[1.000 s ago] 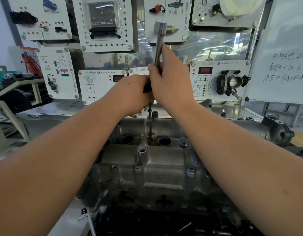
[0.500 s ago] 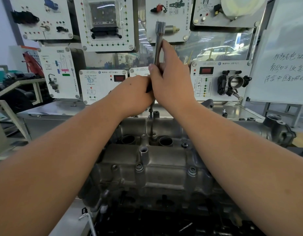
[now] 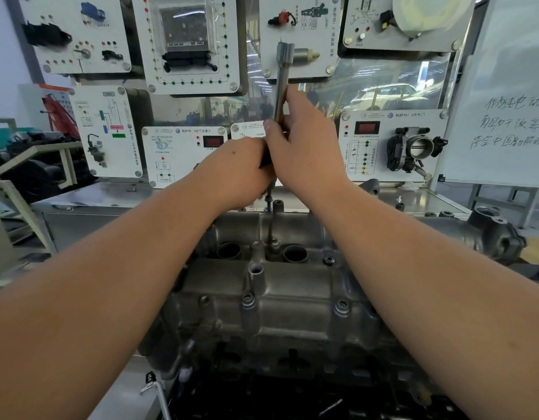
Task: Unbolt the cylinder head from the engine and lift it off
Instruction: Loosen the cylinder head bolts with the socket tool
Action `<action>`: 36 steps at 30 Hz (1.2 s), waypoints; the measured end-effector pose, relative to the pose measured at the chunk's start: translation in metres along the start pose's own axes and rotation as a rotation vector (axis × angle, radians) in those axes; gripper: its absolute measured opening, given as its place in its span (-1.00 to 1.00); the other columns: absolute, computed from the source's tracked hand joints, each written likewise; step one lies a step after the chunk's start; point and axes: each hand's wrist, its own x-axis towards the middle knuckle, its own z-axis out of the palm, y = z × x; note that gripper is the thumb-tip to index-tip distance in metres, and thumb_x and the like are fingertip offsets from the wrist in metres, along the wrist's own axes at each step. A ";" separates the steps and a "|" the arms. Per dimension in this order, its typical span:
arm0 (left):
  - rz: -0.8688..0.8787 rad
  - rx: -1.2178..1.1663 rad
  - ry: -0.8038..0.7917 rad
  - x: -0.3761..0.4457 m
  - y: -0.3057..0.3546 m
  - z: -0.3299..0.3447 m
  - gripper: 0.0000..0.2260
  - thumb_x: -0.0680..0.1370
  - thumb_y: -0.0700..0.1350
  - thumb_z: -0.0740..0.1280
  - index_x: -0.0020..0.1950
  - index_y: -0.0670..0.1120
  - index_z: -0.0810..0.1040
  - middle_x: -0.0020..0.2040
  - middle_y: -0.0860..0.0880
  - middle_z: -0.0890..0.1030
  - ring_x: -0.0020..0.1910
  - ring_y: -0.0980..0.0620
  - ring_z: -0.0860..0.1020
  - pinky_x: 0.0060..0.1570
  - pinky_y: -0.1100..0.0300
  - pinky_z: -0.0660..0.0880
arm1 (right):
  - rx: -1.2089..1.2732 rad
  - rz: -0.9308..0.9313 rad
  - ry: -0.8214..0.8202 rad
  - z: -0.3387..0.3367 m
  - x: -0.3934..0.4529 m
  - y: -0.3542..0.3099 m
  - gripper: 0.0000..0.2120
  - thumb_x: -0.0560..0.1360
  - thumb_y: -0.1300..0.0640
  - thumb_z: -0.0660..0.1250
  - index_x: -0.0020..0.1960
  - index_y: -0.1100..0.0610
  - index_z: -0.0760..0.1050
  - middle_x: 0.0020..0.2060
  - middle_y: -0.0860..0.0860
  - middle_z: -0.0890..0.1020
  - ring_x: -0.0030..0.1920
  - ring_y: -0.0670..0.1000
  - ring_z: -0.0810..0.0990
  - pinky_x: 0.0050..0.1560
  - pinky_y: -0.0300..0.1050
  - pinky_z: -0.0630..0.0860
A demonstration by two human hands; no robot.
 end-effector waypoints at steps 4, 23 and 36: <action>0.003 0.006 0.017 0.001 0.000 -0.002 -0.80 0.58 -0.17 0.25 -0.21 0.07 0.44 -0.28 0.02 0.60 -0.29 0.06 0.58 -0.23 0.17 0.51 | 0.000 -0.017 0.017 -0.001 -0.002 -0.003 -0.74 0.61 0.13 0.29 0.29 0.11 0.44 -0.15 -0.01 0.67 -0.18 -0.04 0.61 -0.21 -0.27 0.49; 0.019 -0.002 0.027 0.001 -0.001 0.003 -0.67 0.60 -0.20 0.22 -0.34 0.07 0.36 -0.42 0.04 0.46 -0.44 0.08 0.43 -0.41 0.17 0.23 | -0.005 -0.003 0.018 0.000 0.000 0.000 -0.60 0.64 0.12 0.26 0.45 0.11 0.35 -0.32 -0.11 0.53 -0.33 -0.12 0.49 -0.28 -0.23 0.40; 0.030 0.018 0.046 0.002 -0.003 0.001 -0.66 0.59 -0.18 0.23 -0.37 0.08 0.38 -0.51 0.14 0.52 -0.49 0.25 0.49 -0.52 0.36 0.30 | 0.015 0.010 0.051 -0.002 -0.002 -0.003 -0.46 0.61 0.07 0.33 0.55 0.02 0.28 -0.09 -0.07 0.65 -0.07 -0.05 0.64 -0.13 -0.26 0.51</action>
